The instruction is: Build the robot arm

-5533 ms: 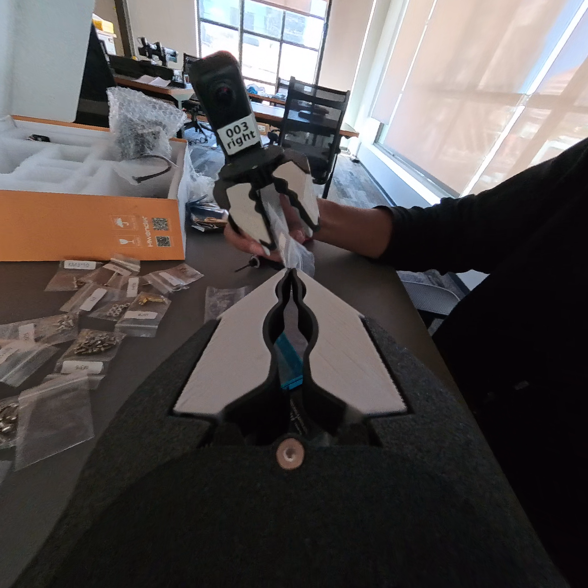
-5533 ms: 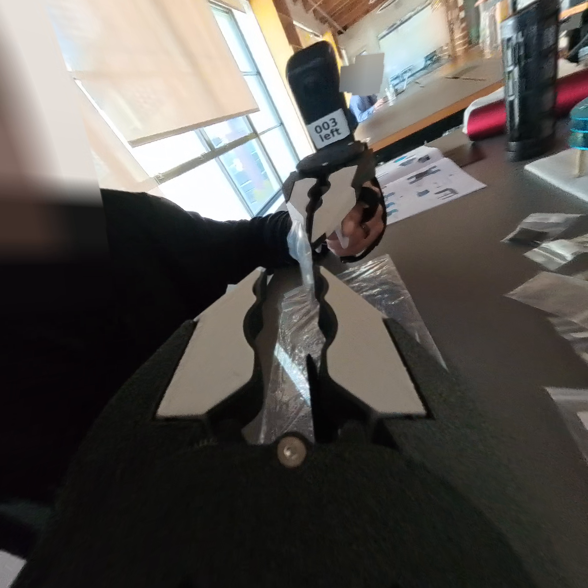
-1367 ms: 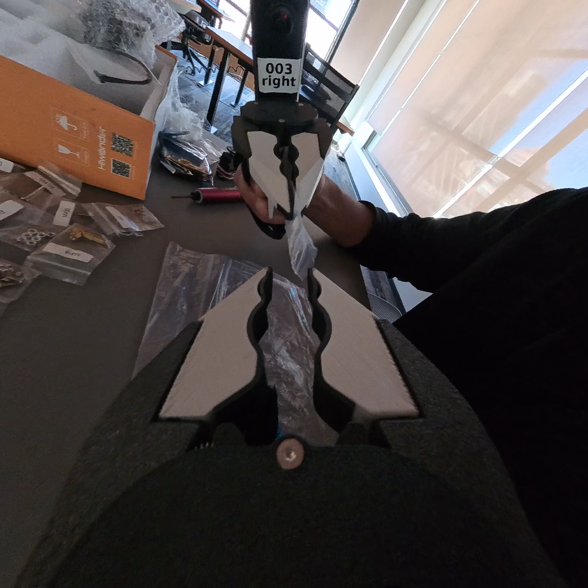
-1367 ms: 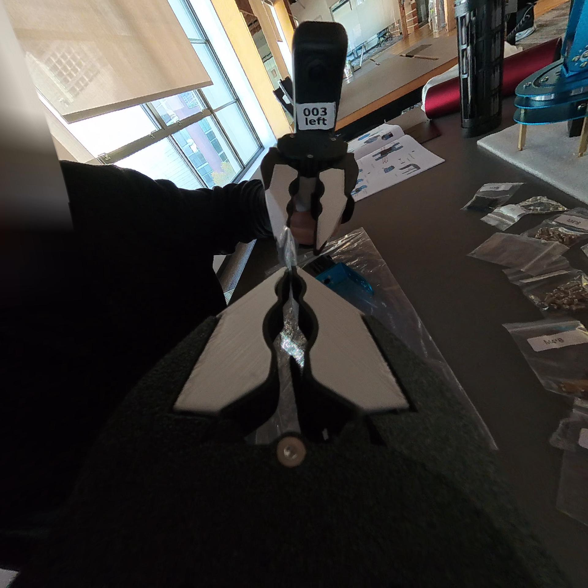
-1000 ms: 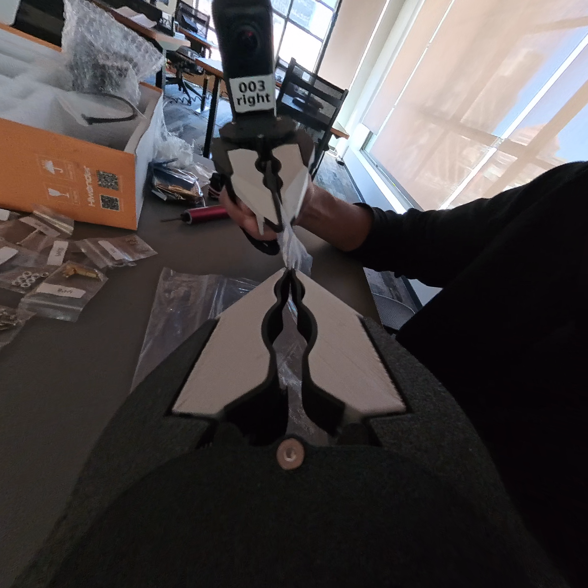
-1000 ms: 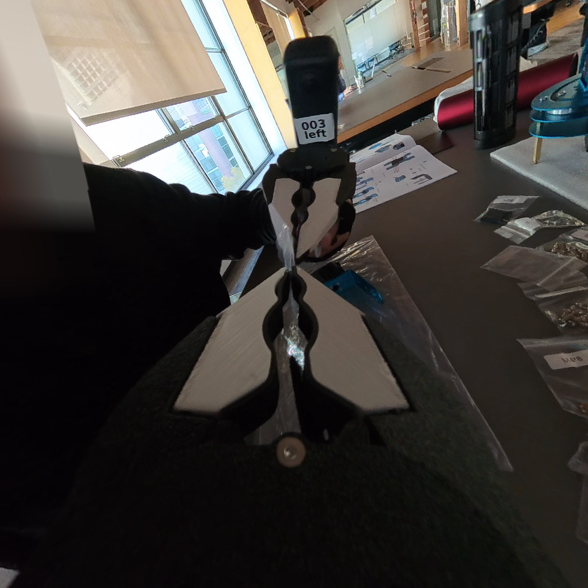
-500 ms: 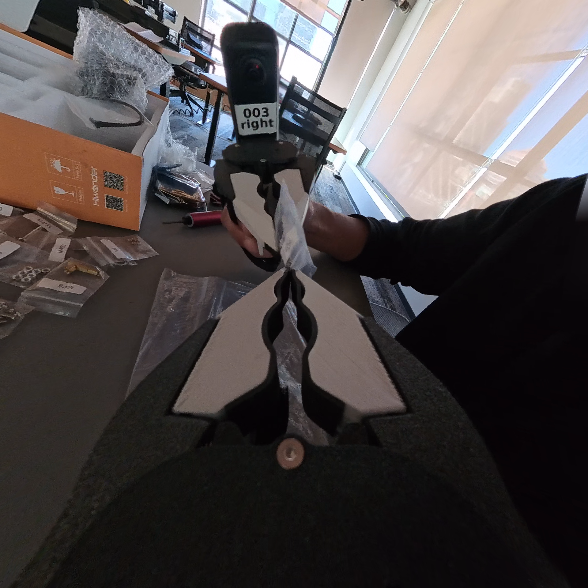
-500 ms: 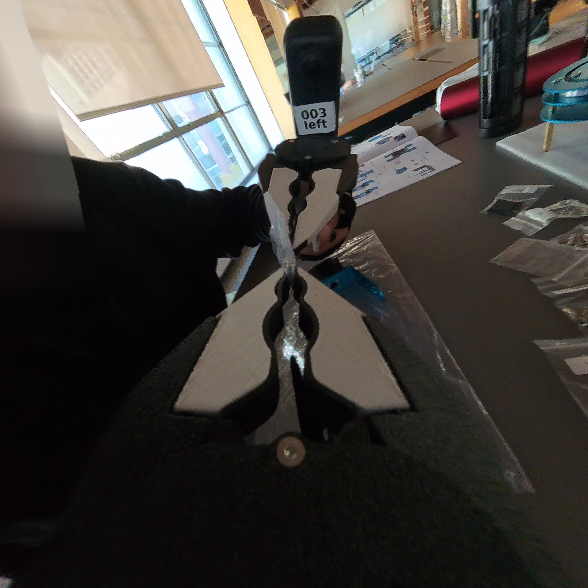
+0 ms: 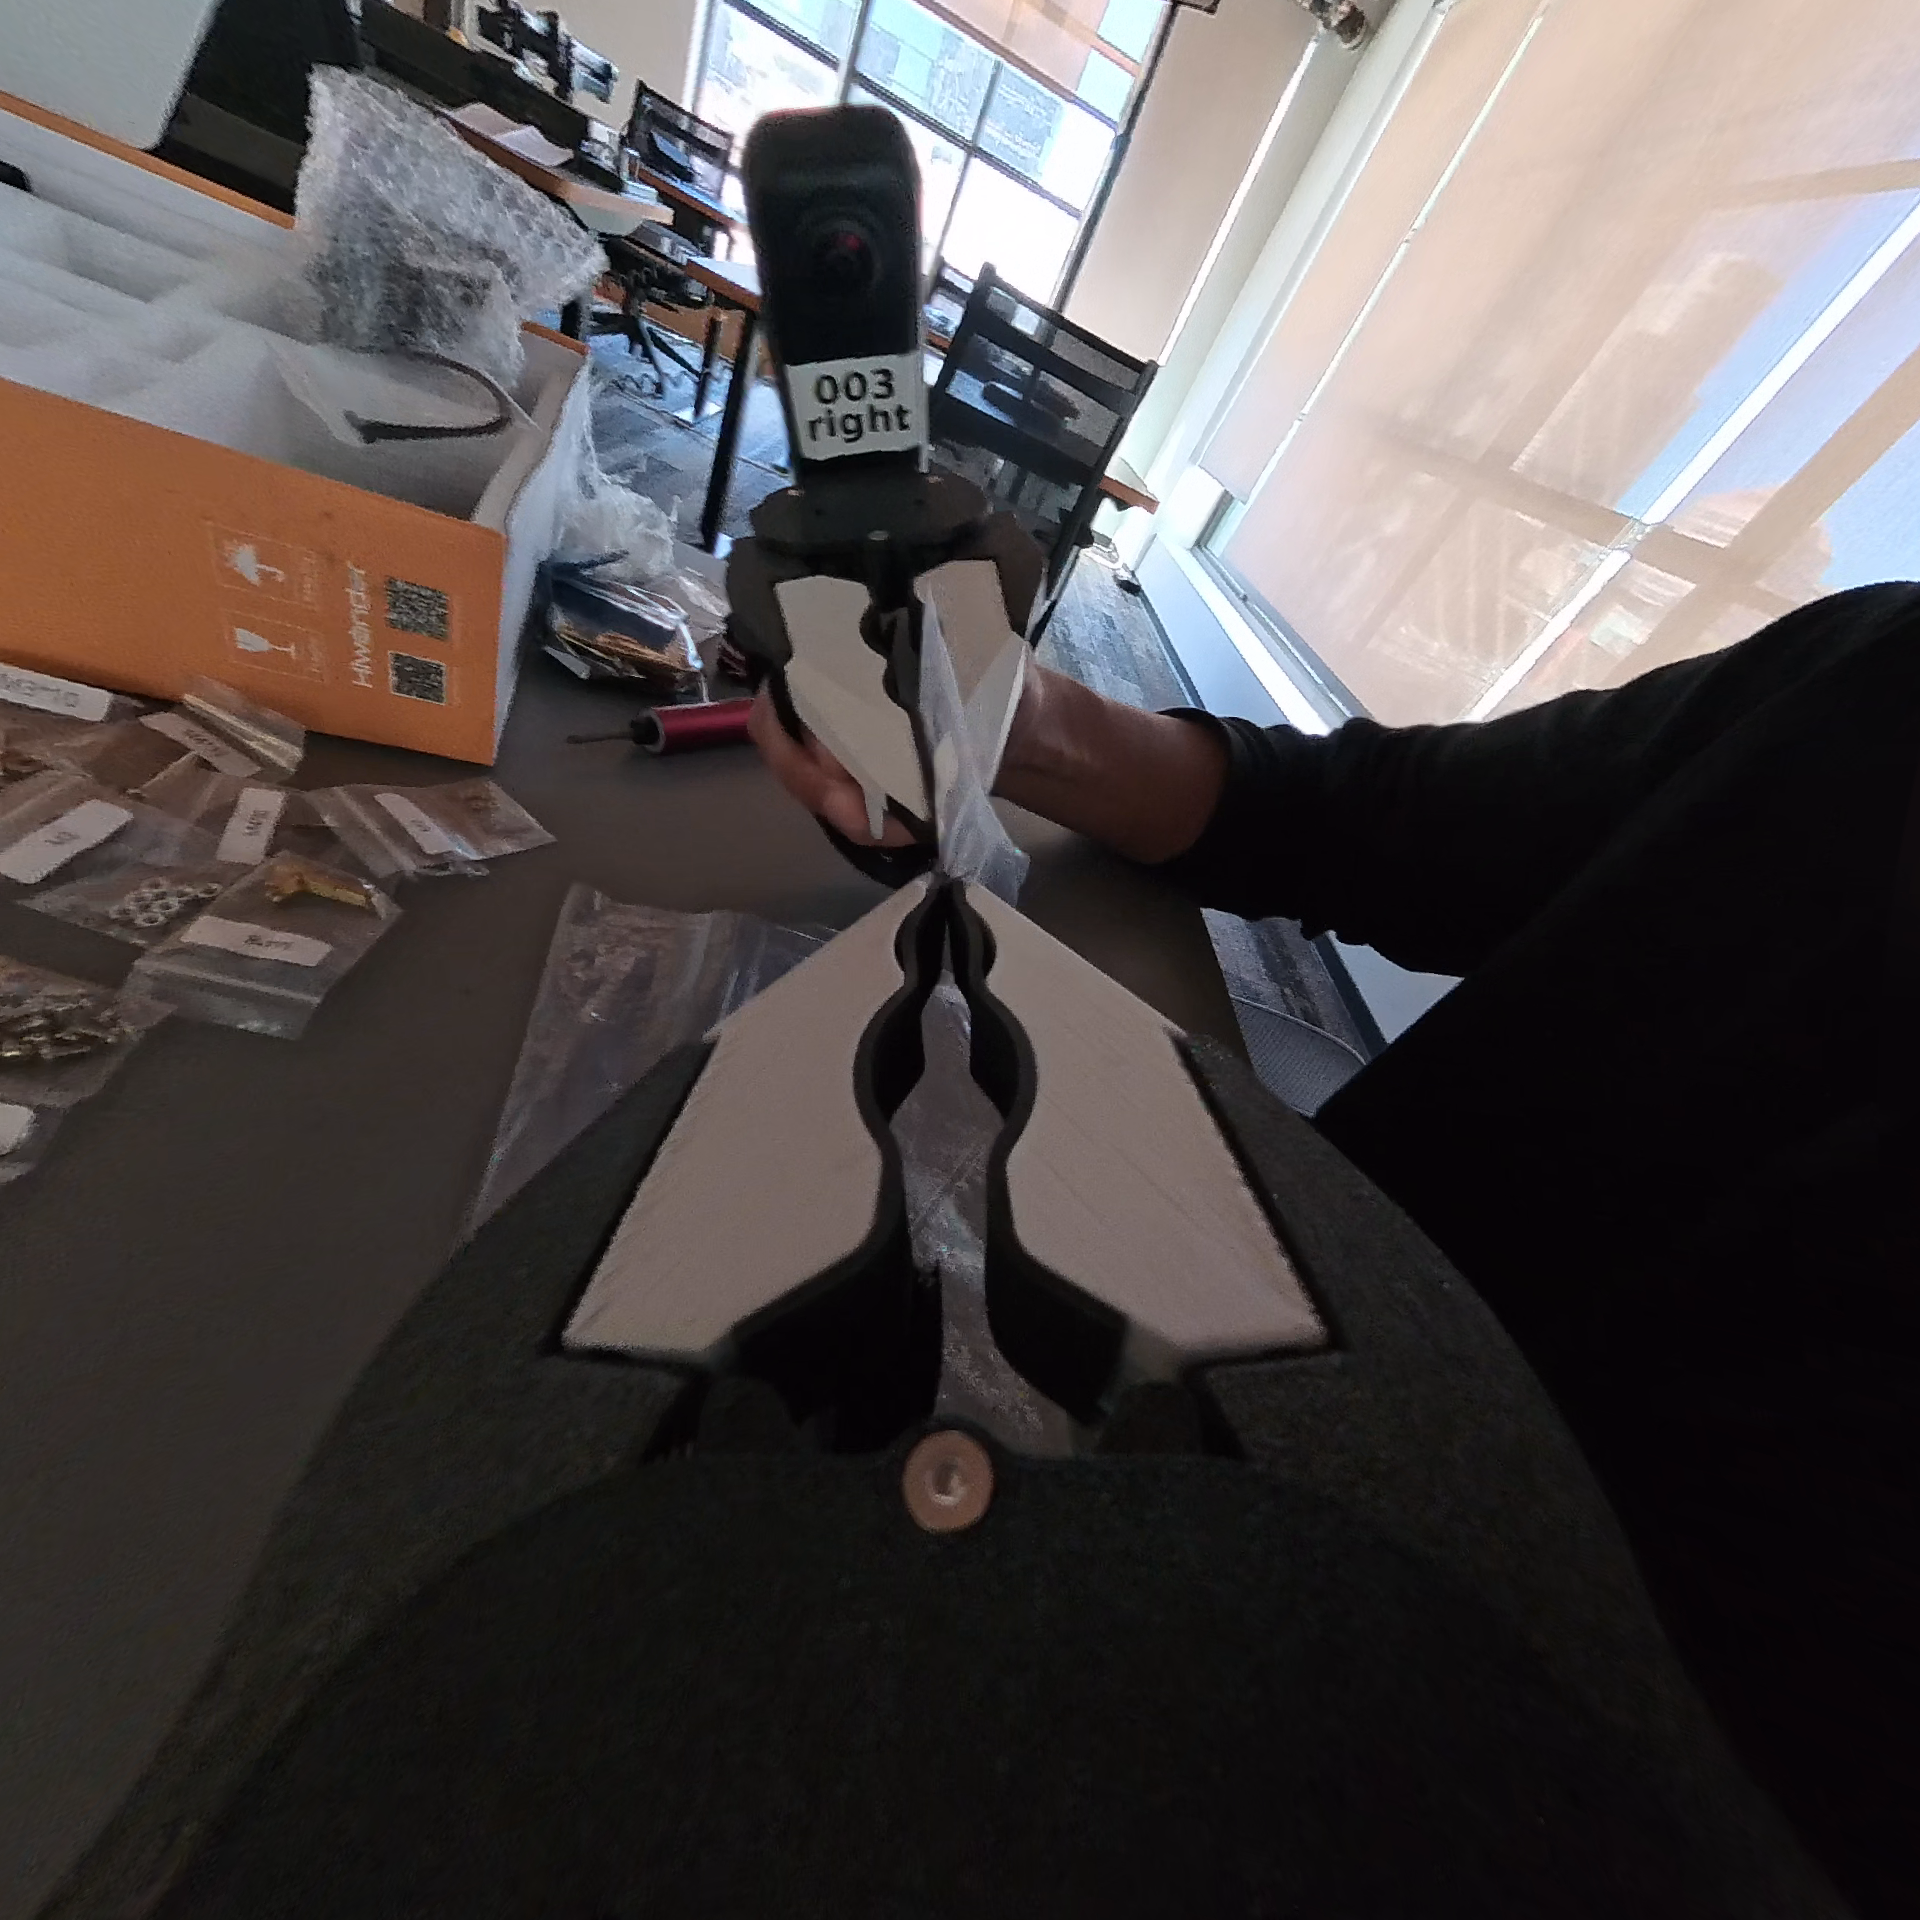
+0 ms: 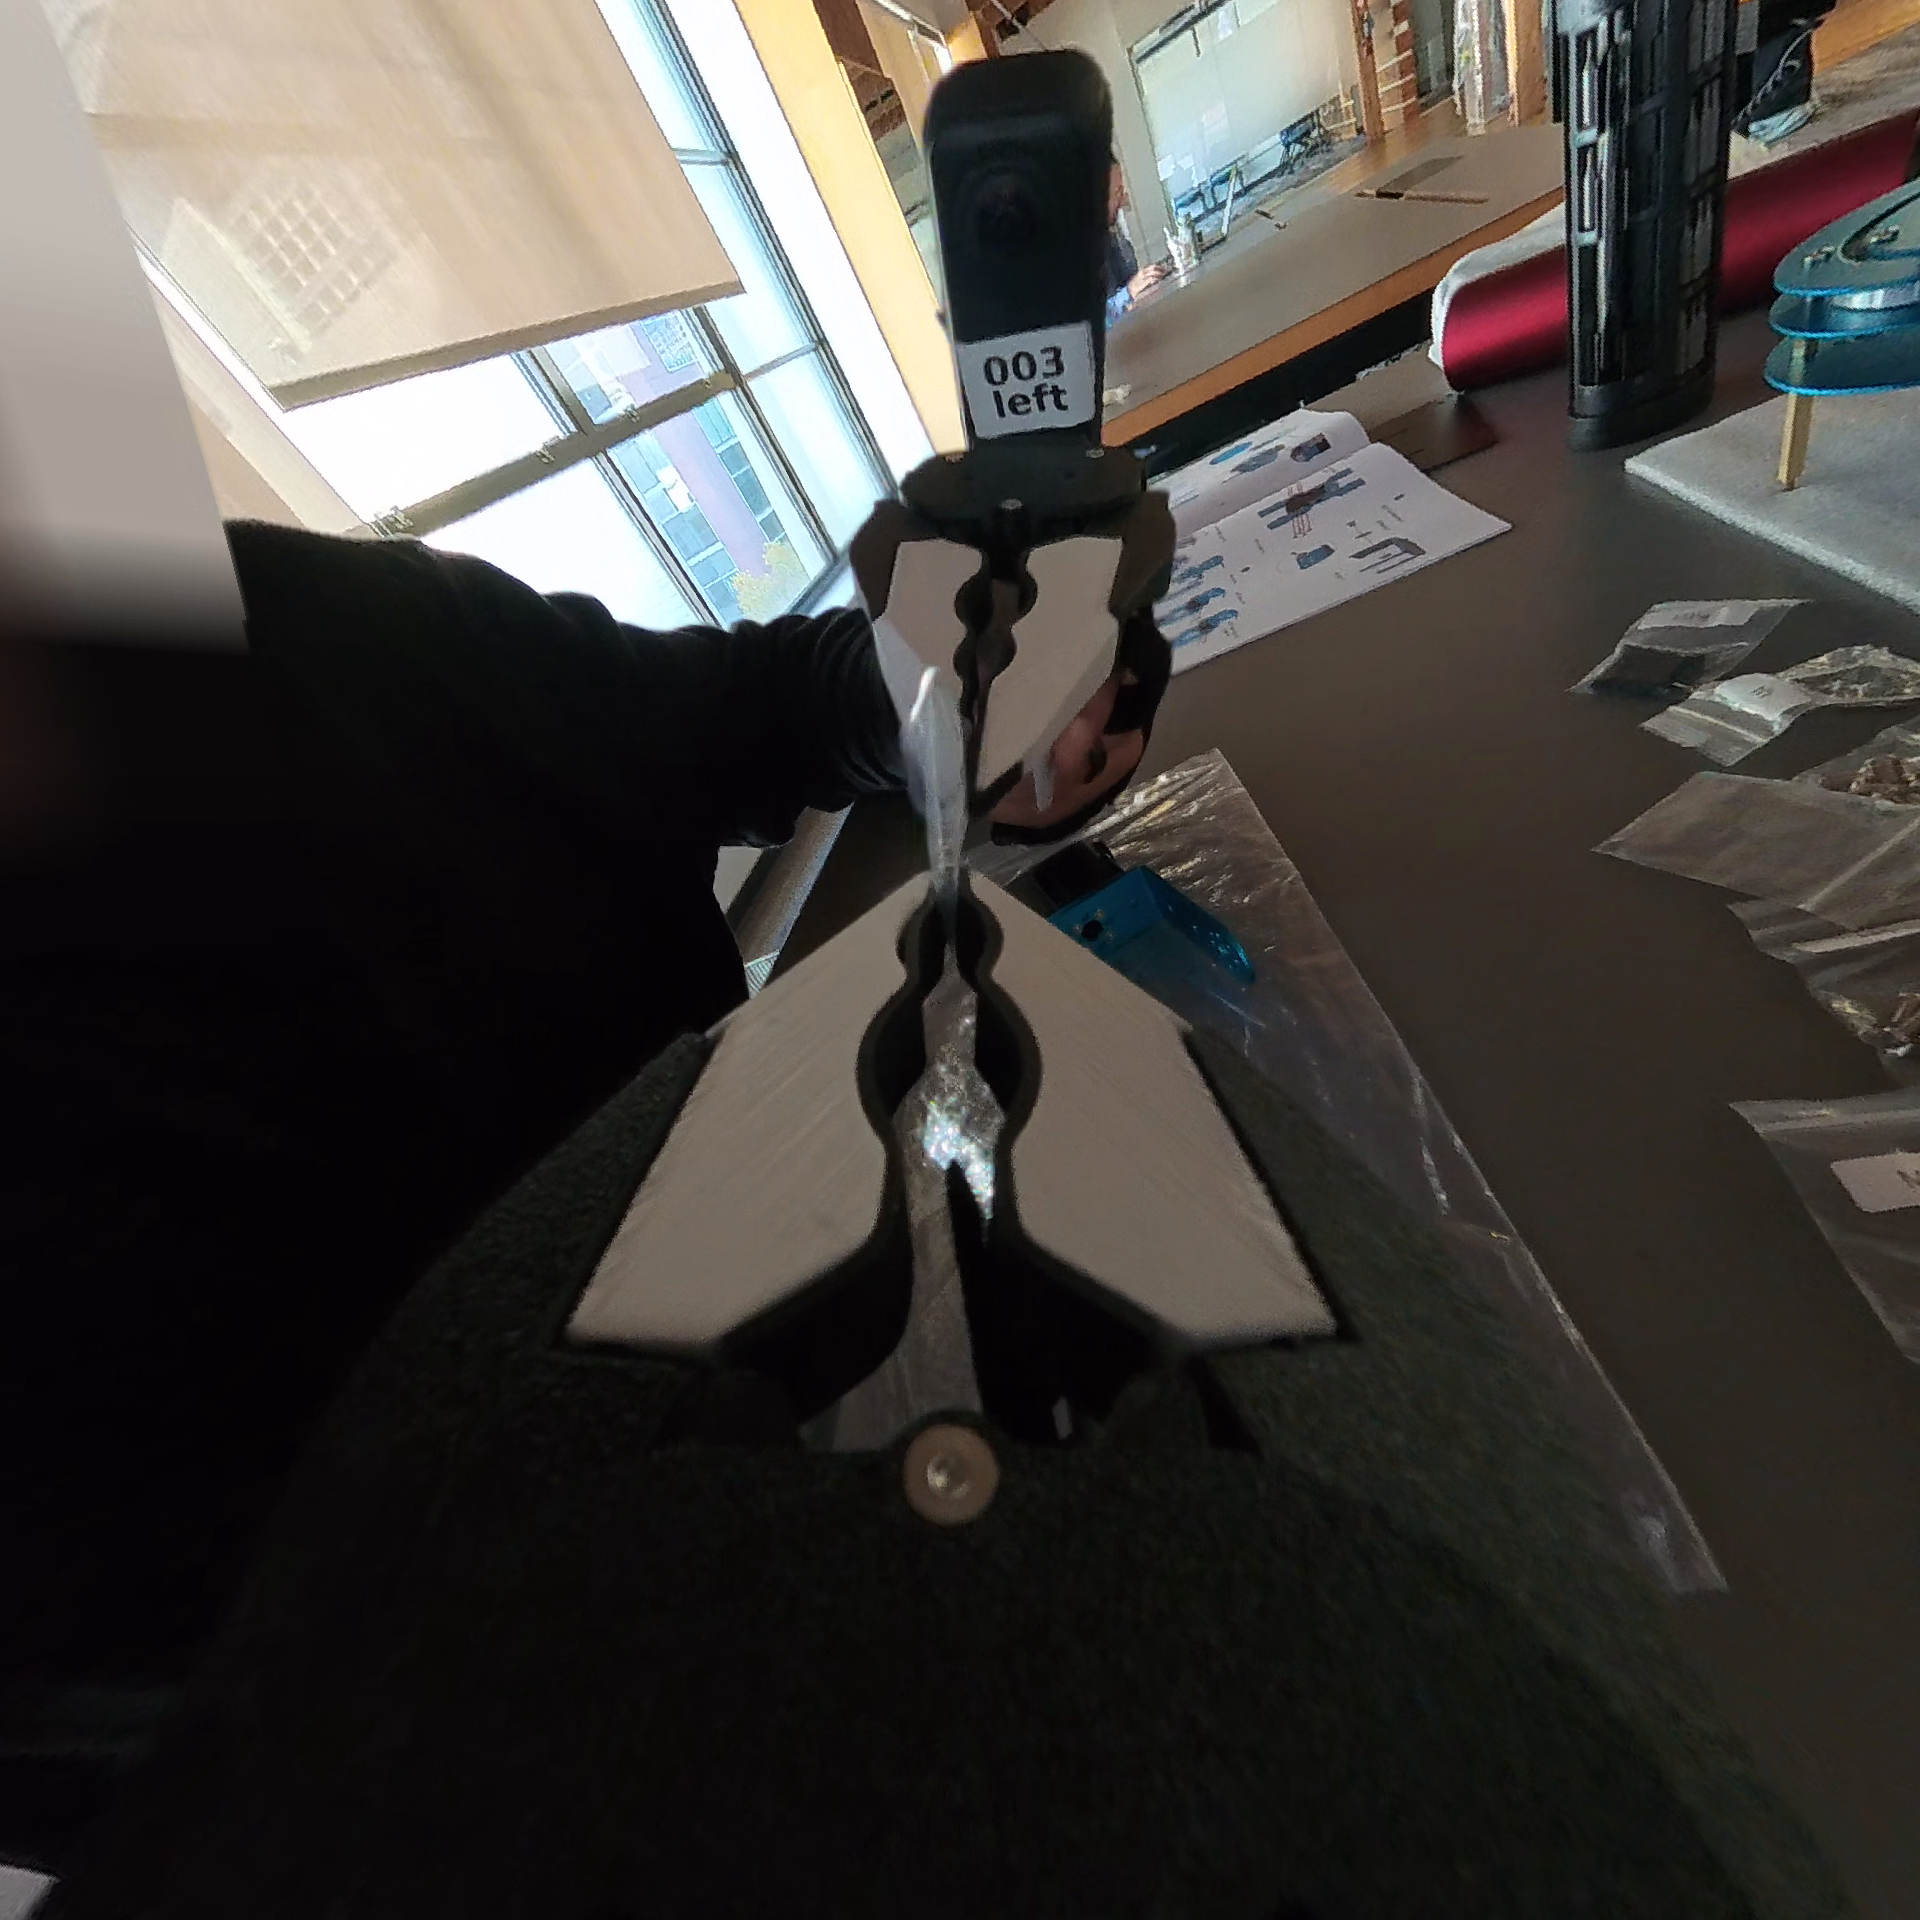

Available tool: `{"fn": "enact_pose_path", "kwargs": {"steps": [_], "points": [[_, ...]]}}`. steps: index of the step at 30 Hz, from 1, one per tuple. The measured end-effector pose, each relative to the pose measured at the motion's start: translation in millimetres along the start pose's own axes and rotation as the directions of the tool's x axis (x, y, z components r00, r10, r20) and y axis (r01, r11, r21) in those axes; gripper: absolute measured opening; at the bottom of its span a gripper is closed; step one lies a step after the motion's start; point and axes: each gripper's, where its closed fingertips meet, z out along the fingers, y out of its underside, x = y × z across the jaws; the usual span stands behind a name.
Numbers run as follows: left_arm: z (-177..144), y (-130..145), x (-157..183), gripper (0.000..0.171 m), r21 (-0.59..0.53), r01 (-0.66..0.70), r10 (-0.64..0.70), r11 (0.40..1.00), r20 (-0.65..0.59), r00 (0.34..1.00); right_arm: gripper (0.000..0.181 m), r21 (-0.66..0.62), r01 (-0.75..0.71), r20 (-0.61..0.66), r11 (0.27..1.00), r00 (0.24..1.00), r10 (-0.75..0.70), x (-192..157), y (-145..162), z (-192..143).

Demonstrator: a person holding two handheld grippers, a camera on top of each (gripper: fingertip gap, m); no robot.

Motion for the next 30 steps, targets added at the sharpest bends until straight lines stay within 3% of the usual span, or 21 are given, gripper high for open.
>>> {"fn": "enact_pose_path", "kwargs": {"steps": [11,16,20,25,30], "points": [[0,4,-10,0.006,-0.027,-0.029,0.031,0.999,0.067,0.997,0.000,-0.037,0.007,-0.033,0.999,0.999,-0.008,5,5,-6],[-2,15,-21,0.016,-0.071,-0.031,0.038,0.997,0.109,0.993,0.000,-0.157,-0.034,-0.142,0.987,0.990,0.012,25,28,-17],[-3,28,-33,0.016,-0.146,-0.094,0.120,0.985,0.185,0.975,0.000,-0.281,-0.110,-0.265,0.953,0.964,0.033,45,56,-27],[1,41,-38,0.014,-0.239,-0.166,0.221,0.957,0.231,0.947,0.000,-0.386,-0.149,-0.305,0.910,0.952,0.027,51,80,-34],[12,58,-53,0.008,-0.431,-0.140,0.268,0.892,0.253,0.930,0.000,-0.428,-0.161,-0.323,0.889,0.946,0.016,56,92,-35]]}}
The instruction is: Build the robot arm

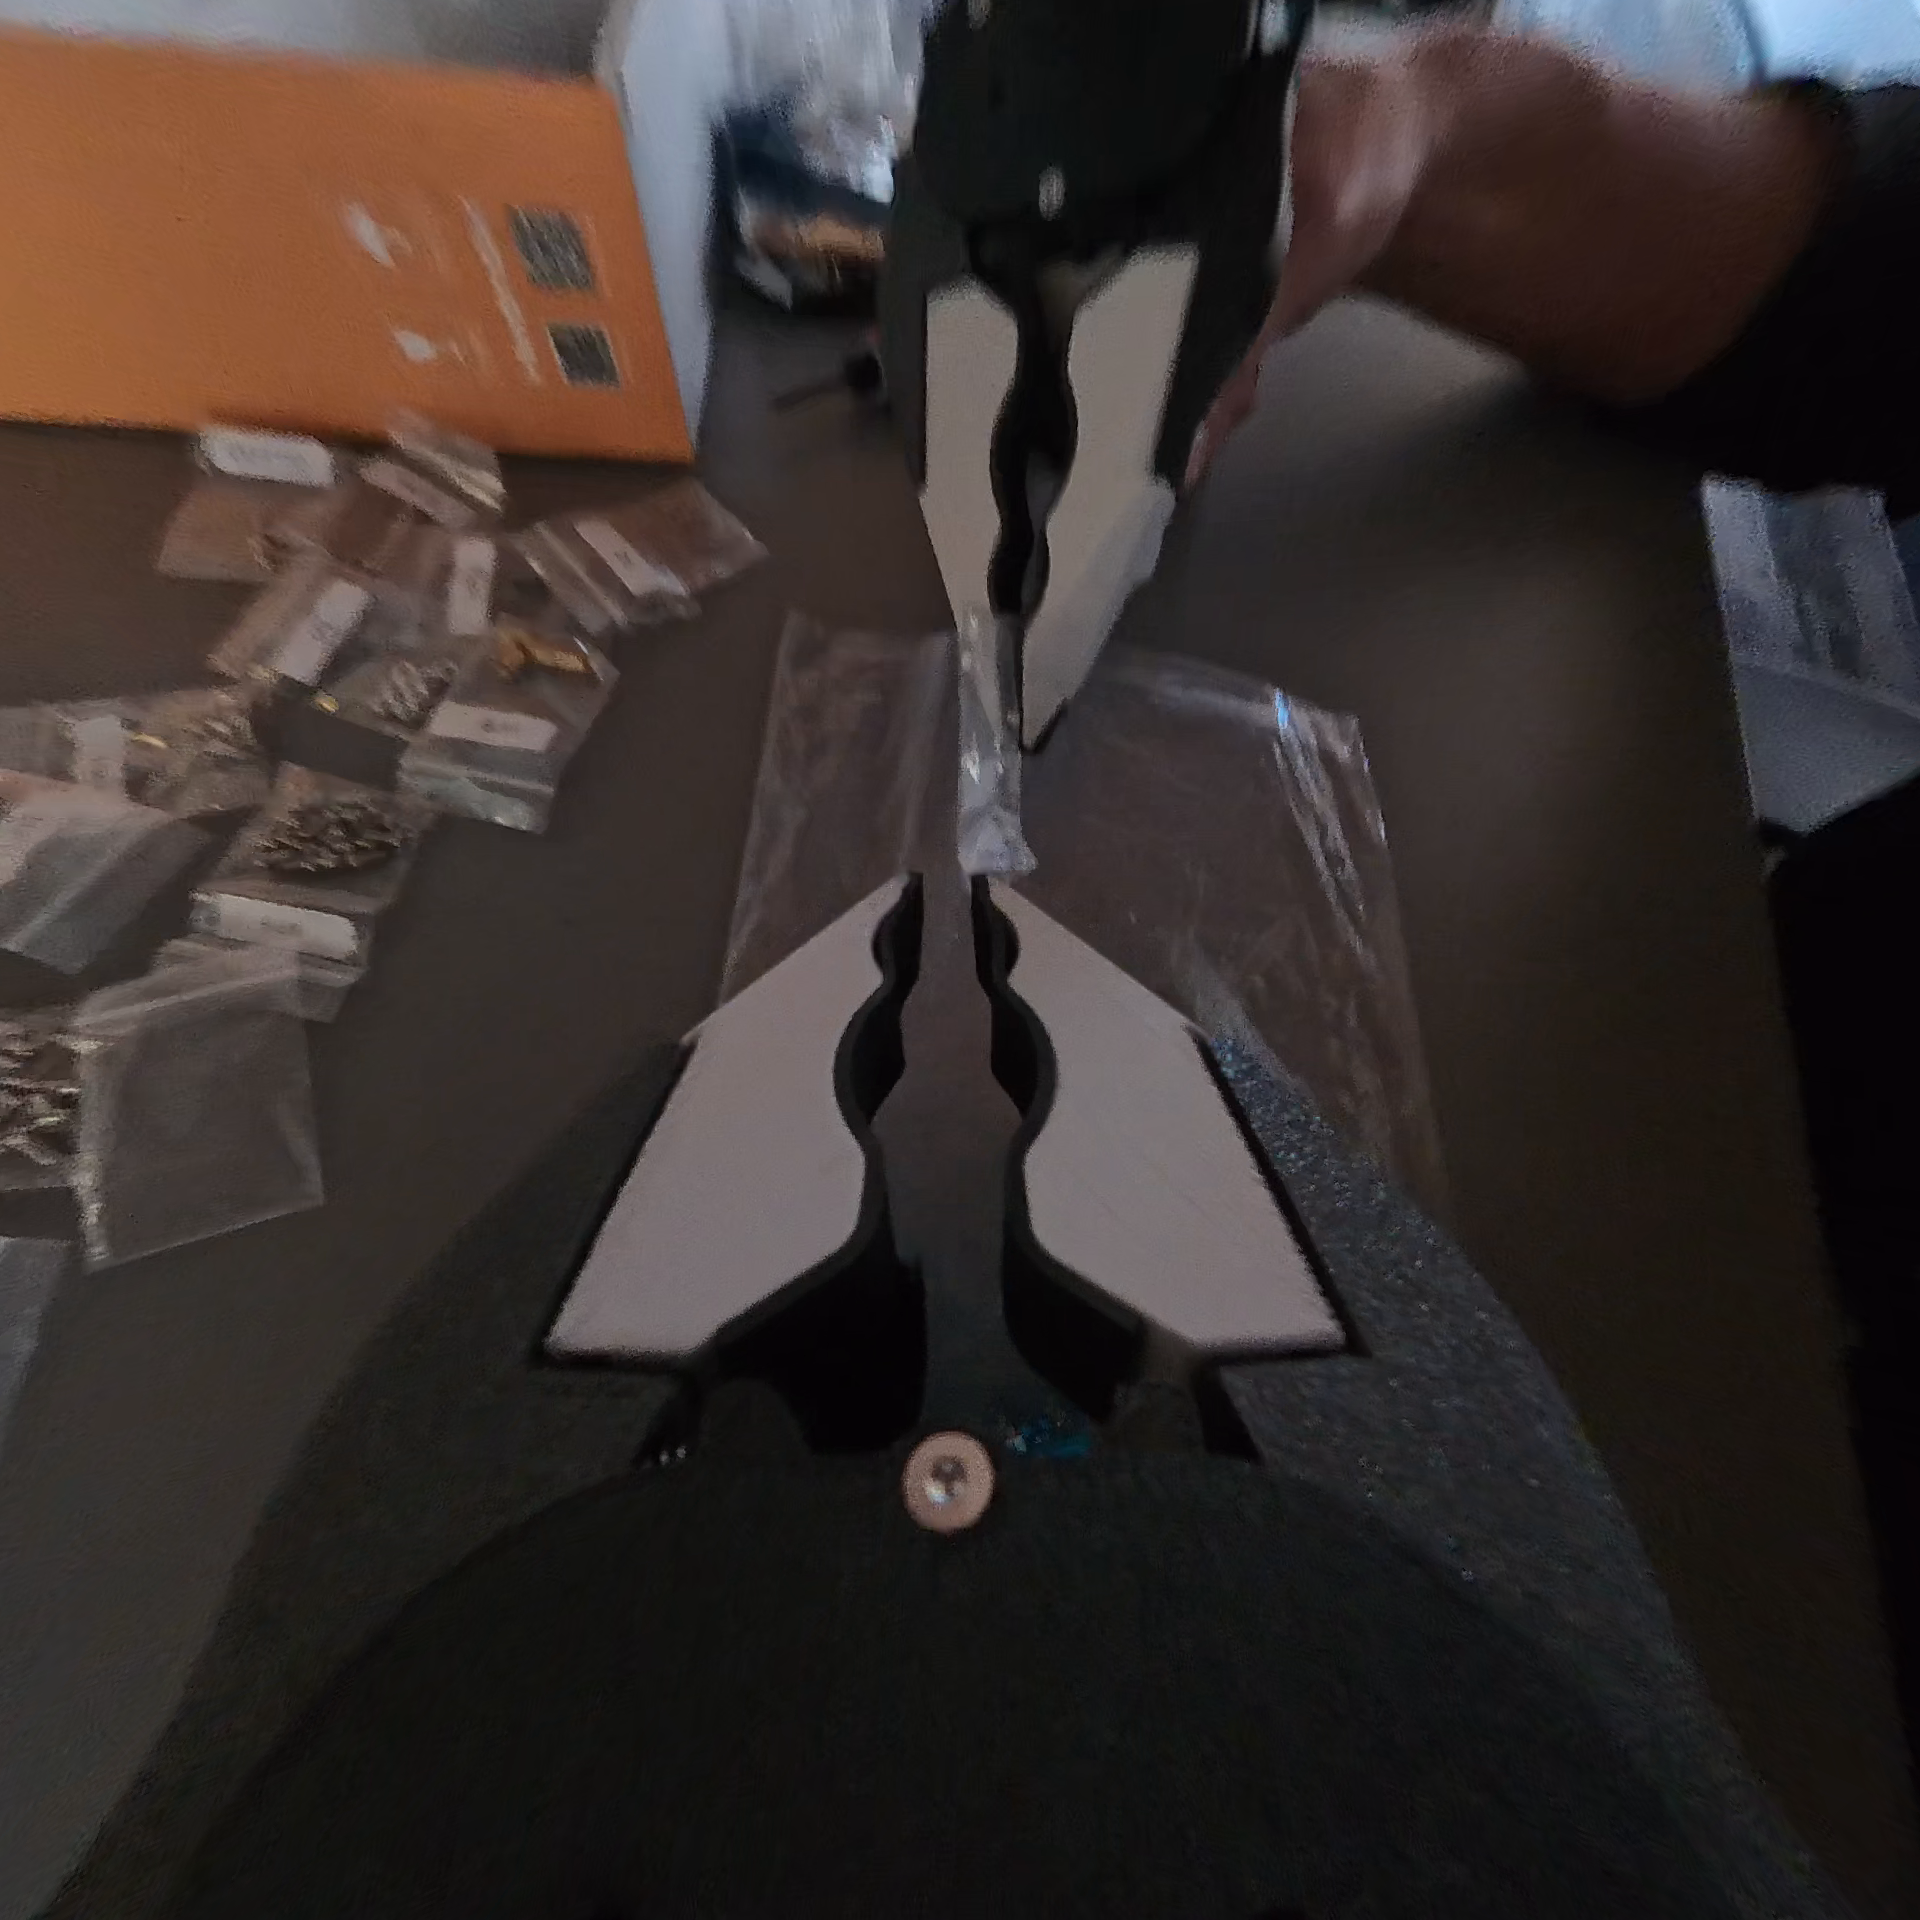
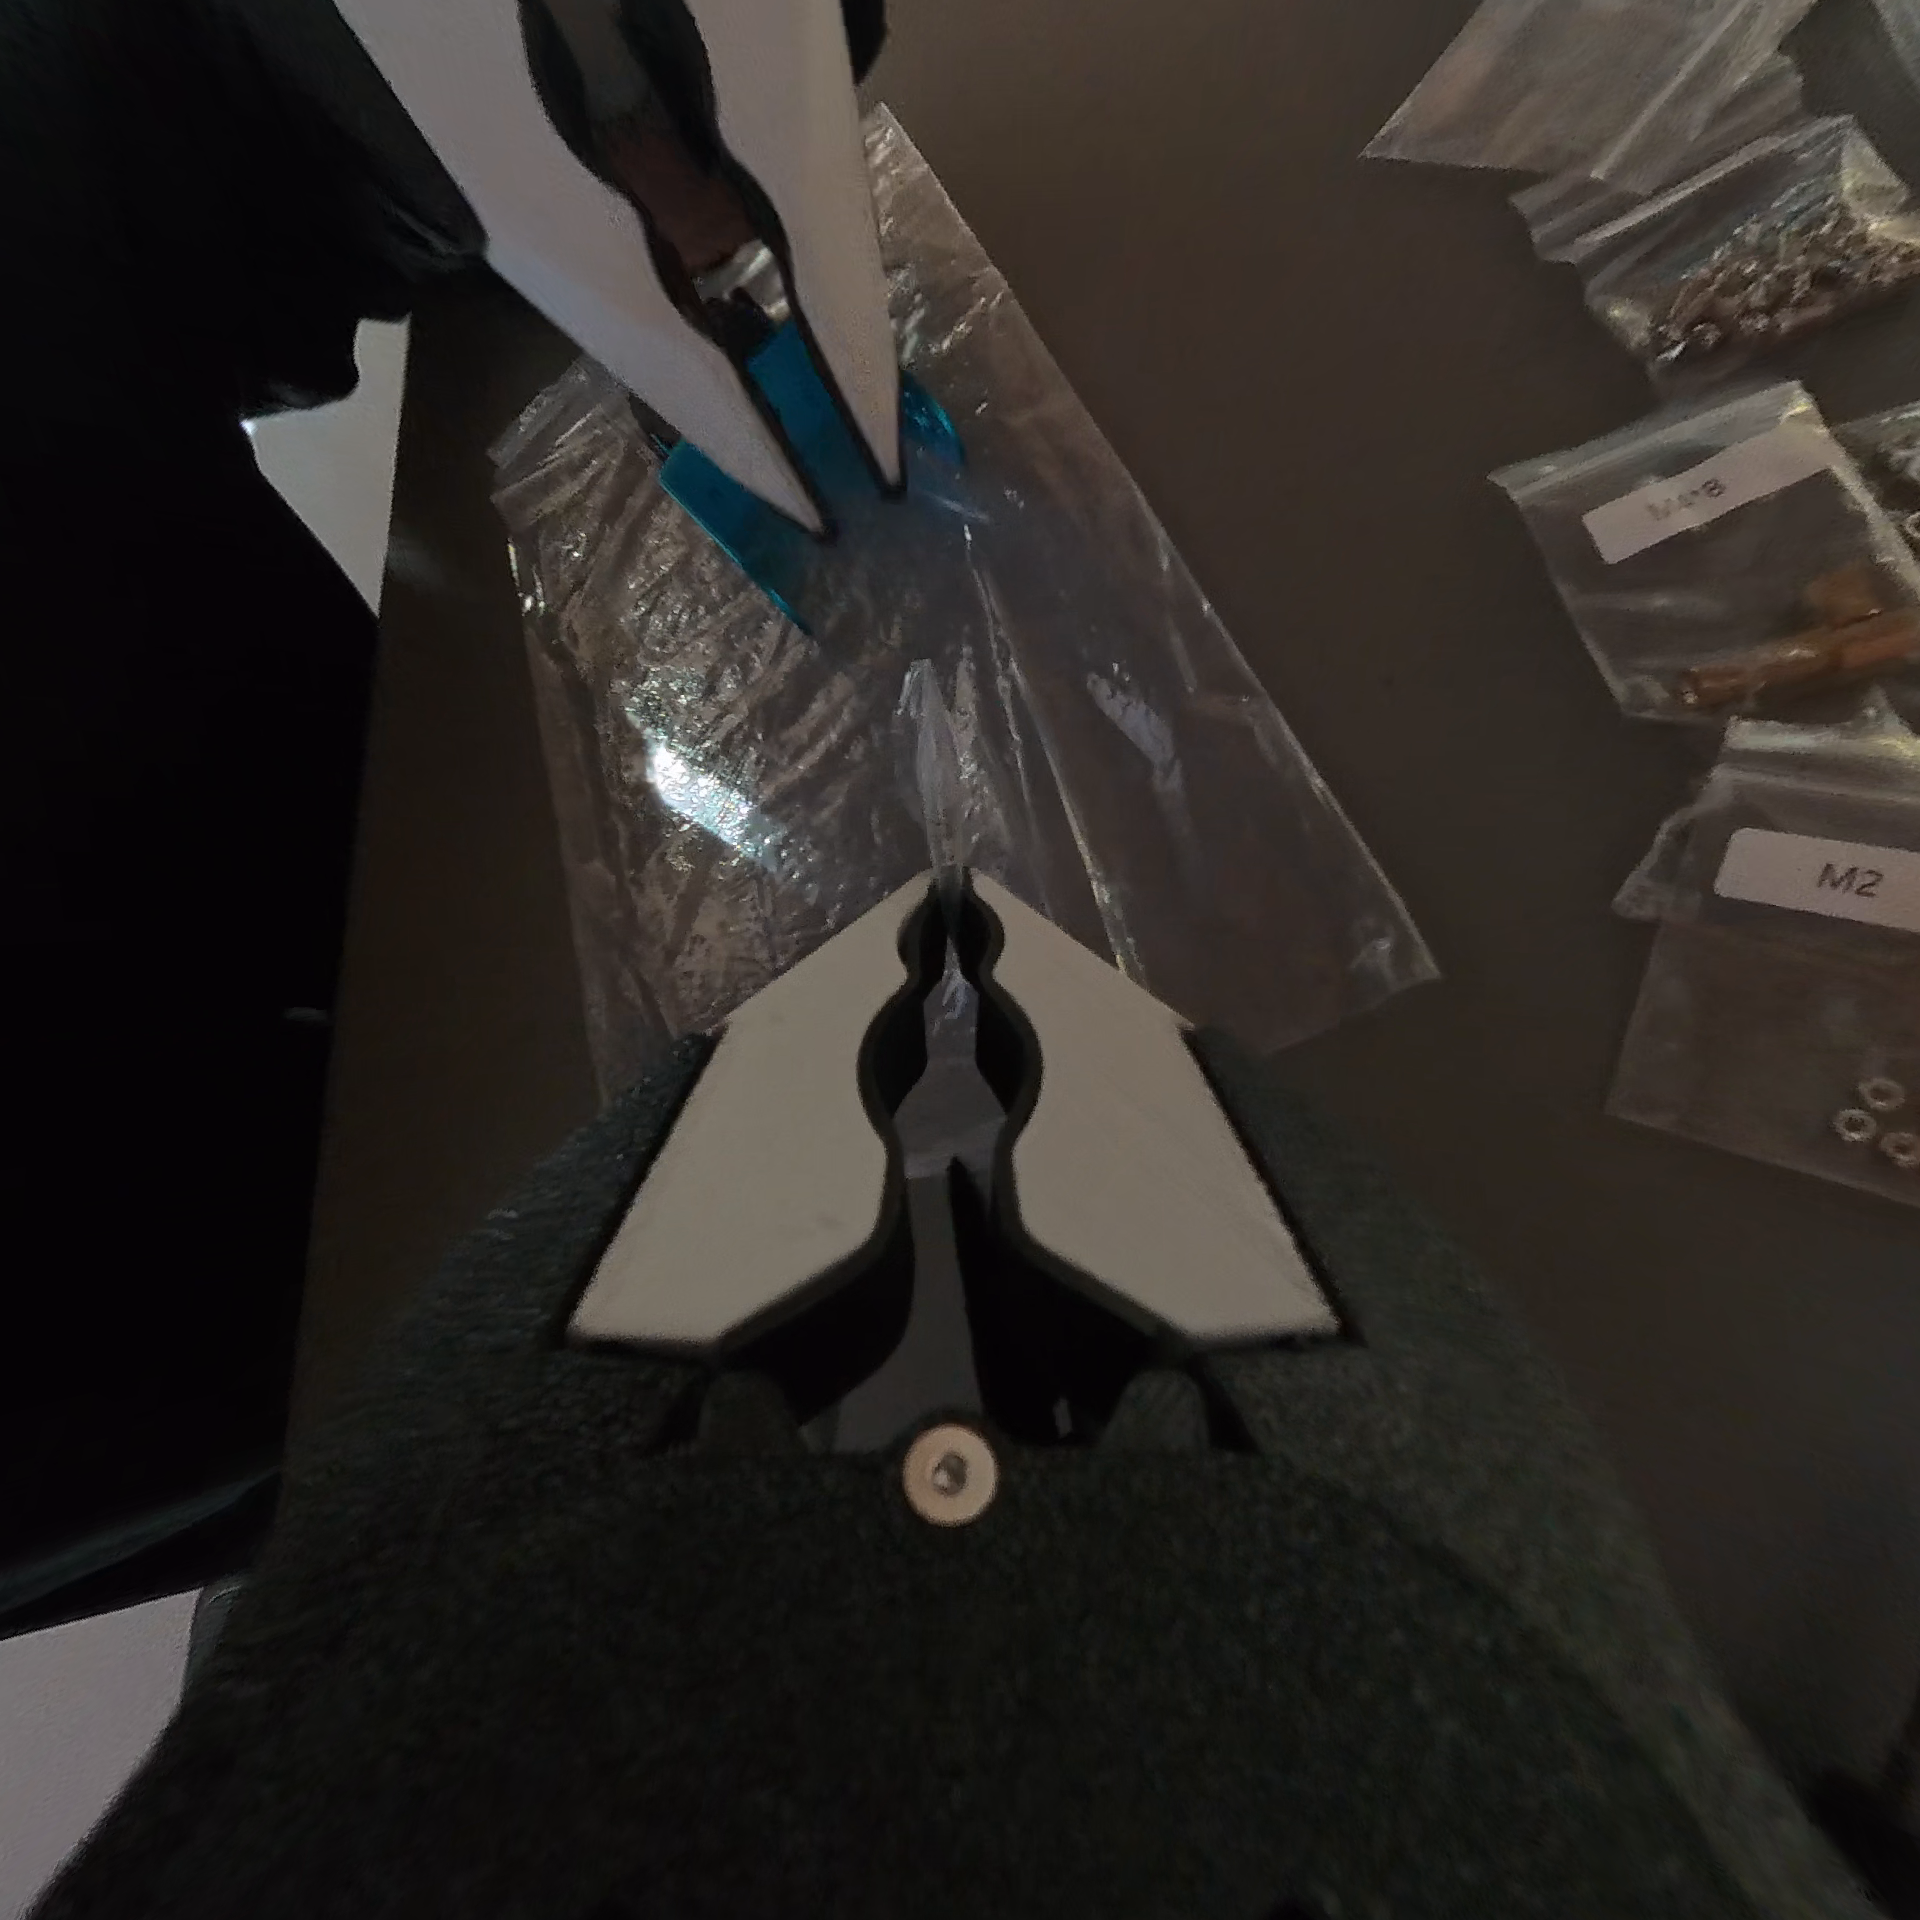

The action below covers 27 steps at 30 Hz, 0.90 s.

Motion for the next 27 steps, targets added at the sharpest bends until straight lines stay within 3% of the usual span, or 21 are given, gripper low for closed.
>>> {"fn": "enact_pose_path", "kwargs": {"steps": [2,8,22,24,27], "points": [[11,9,4,0.008,-0.098,-0.013,0.008,0.995,-0.053,0.999,0.000,-0.009,0.008,-0.014,1.000,1.000,-0.008,2,2,0],[34,10,7,0.005,-0.182,-0.074,0.058,0.981,-0.091,0.994,0.000,-0.011,0.000,-0.010,1.000,1.000,0.000,4,3,4],[36,6,13,0.000,-0.171,-0.108,0.086,0.979,-0.129,0.988,0.000,0.020,-0.022,0.019,1.000,1.000,0.022,3,0,1],[36,4,16,0.000,-0.171,-0.072,0.045,0.983,-0.153,0.987,0.001,0.018,-0.024,0.014,1.000,1.000,0.024,3,0,1],[33,-3,11,0.000,-0.161,0.055,-0.082,0.985,-0.168,0.982,0.019,0.034,0.027,-0.021,0.999,0.999,-0.027,3,-5,-2]]}}
